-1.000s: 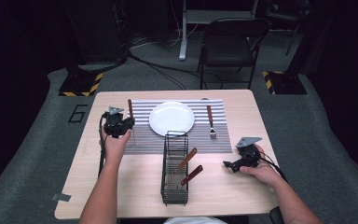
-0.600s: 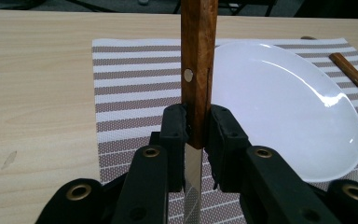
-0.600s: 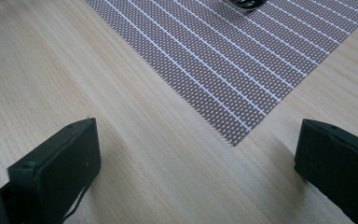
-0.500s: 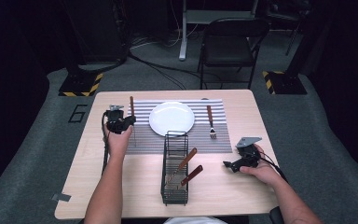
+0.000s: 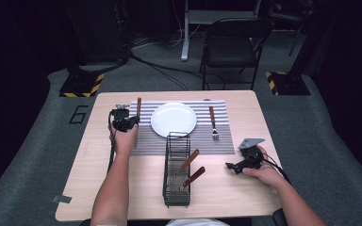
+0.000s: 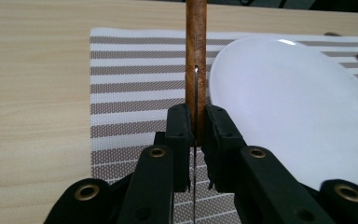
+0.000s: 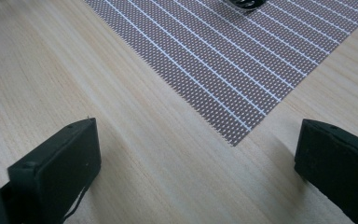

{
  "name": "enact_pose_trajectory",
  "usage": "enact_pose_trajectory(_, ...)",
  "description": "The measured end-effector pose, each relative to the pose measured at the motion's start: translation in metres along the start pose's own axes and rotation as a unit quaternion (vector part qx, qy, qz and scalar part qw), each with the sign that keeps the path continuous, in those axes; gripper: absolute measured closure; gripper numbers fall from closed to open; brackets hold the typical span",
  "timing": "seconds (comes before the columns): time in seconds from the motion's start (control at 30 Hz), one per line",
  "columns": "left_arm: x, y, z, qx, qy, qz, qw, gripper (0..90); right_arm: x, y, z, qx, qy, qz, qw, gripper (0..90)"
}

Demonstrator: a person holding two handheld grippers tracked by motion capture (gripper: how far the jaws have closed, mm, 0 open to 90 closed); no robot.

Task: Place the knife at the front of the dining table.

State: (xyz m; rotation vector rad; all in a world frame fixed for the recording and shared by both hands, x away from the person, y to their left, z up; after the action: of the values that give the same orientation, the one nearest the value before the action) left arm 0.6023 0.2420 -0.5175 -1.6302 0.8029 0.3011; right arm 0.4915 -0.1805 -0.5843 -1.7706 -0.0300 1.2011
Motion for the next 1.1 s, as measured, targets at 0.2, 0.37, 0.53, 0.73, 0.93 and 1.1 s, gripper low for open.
enact_pose_trajectory(0.2,0.013,0.009,0.007,-0.014,-0.007,0.015,0.9998,80.7,0.0,0.0,0.0,0.0,0.0,0.0,1.0,0.0)
enact_pose_trajectory(0.37,0.019,0.009,0.008,-0.025,-0.002,0.013,0.9996,80.7,0.0,0.0,0.0,0.0,0.0,0.0,1.0,0.0)
enact_pose_trajectory(0.53,0.023,0.011,0.014,-0.041,-0.001,0.018,0.999,80.7,0.0,0.0,0.0,0.0,0.0,0.0,1.0,0.0)
enact_pose_trajectory(0.73,0.025,0.012,0.019,-0.073,0.012,0.015,0.9971,80.7,0.0,0.0,0.0,0.0,-0.001,0.0,1.0,0.0)
enact_pose_trajectory(0.93,0.028,0.012,0.023,-0.087,0.013,0.01,0.9961,80.7,0.0,0.0,0.0,-0.001,-0.001,0.0,1.0,0.0)
enact_pose_trajectory(1.1,0.034,0.016,0.024,-0.1,0.018,0.01,0.9948,80.7,0.0,0.0,0.0,0.0,-0.002,0.001,1.0,0.0)
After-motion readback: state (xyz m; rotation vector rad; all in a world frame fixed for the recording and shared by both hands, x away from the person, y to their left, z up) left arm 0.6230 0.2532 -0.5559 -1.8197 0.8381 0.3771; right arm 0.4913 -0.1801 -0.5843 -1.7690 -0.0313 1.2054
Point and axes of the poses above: each handheld gripper's, and its own axes: x roughly forward along the jaws, y roughly out of its underside, z roughly to its left, the point moved 8 cm from there along x, roughly forward along the jaws, and after that the axes turned 4 degrees about y, right-handed, at the moved point
